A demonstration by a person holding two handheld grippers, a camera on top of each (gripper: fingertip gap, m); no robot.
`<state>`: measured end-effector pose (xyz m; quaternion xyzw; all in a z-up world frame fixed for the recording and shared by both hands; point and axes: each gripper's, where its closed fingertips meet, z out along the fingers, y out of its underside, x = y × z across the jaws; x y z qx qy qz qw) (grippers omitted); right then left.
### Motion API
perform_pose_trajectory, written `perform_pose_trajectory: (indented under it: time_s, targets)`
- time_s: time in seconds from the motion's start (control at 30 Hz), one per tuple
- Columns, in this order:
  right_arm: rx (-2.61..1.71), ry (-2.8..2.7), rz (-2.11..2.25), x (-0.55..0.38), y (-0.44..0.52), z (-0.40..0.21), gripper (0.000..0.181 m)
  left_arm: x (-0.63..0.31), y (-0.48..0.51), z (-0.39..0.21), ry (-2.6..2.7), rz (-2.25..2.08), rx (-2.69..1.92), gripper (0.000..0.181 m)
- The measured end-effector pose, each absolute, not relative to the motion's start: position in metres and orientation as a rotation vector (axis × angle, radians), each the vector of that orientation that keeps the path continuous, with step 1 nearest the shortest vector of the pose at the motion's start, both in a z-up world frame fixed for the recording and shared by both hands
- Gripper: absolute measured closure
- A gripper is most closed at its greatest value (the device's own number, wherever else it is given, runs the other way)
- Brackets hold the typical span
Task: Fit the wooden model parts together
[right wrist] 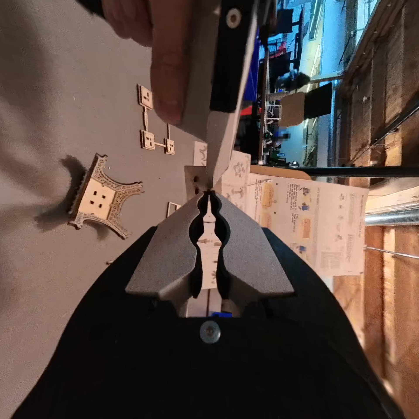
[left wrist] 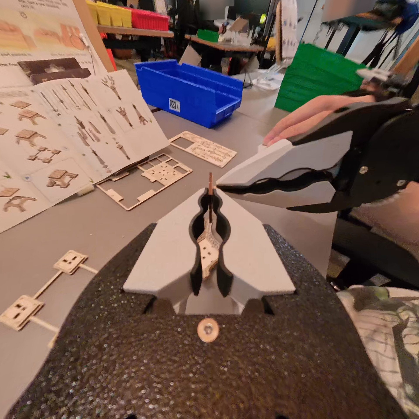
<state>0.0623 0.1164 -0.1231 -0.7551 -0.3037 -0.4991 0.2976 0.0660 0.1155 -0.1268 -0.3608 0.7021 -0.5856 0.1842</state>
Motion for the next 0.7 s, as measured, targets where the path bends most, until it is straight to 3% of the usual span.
perform_pose_trajectory:
  time_s: [0.13, 0.27, 0.37, 0.5, 0.7]
  targets:
    - [-1.988, -0.580, -1.160, 0.065, 0.108, -0.109, 0.180, 0.066, 0.109, -0.116, 1.956, -1.659, -0.984, 0.180]
    - [-1.940, -0.833, -1.228, 0.038, 0.120, -0.127, 0.181, 0.085, 0.149, -0.117, 1.886, -1.418, -1.019, 0.180]
    - [-1.906, -0.729, -1.408, 0.052, 0.111, -0.112, 0.181, 0.071, 0.155, -0.089, 1.871, -1.631, -1.030, 0.181]
    - [-1.915, -0.425, -1.212, 0.076, 0.088, -0.094, 0.181, 0.060, 0.156, -0.081, 1.864, -1.589, -0.960, 0.181]
    - [-2.151, -0.225, -0.868, 0.104, 0.052, -0.158, 0.181, 0.065, 0.151, -0.112, 1.984, -1.574, -0.999, 0.181]
